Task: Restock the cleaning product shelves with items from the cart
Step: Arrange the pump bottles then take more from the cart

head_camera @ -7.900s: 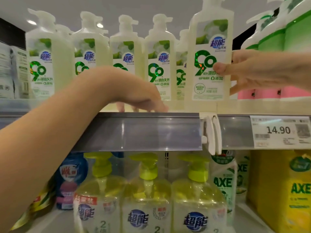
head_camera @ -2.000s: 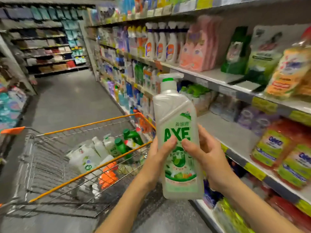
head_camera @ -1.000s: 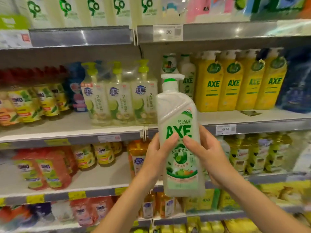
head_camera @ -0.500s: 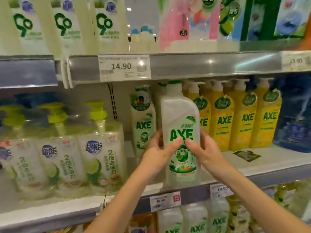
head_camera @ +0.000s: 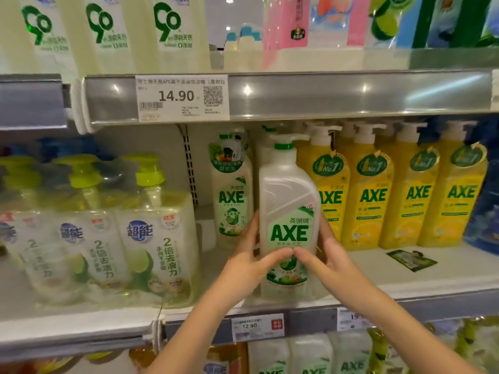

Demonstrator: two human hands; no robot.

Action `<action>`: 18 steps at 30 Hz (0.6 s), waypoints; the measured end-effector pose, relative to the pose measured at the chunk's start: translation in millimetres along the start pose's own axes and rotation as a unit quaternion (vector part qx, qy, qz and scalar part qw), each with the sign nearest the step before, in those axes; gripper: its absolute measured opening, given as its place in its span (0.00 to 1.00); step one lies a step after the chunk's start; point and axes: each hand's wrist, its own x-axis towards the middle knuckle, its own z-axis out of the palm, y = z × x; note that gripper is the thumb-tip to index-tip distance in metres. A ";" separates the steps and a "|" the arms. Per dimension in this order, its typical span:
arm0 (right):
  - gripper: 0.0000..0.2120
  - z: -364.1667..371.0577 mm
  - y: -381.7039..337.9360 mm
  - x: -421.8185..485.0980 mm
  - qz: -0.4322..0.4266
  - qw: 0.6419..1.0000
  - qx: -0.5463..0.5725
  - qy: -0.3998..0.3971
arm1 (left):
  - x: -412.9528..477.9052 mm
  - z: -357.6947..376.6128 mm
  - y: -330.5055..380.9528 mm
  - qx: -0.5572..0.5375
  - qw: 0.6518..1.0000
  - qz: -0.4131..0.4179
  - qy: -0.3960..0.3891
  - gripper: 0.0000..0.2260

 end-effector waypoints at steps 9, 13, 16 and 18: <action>0.32 10.5 16.7 7.8 0.002 0.978 -0.167 0.123 | -6.2 7.8 -6.7 0.186 0.977 0.032 0.097 0.33; 0.28 11.8 23.2 22.3 0.014 0.970 -0.186 0.156 | 15.8 9.2 0.9 0.216 0.972 -0.030 0.090 0.31; 0.24 11.3 22.4 41.8 0.060 0.953 -0.247 0.167 | 34.3 9.8 3.9 0.249 0.960 -0.066 0.108 0.23; 0.21 11.0 21.0 53.3 0.100 0.926 -0.321 0.172 | 43.0 9.3 2.0 0.283 0.950 -0.066 0.117 0.20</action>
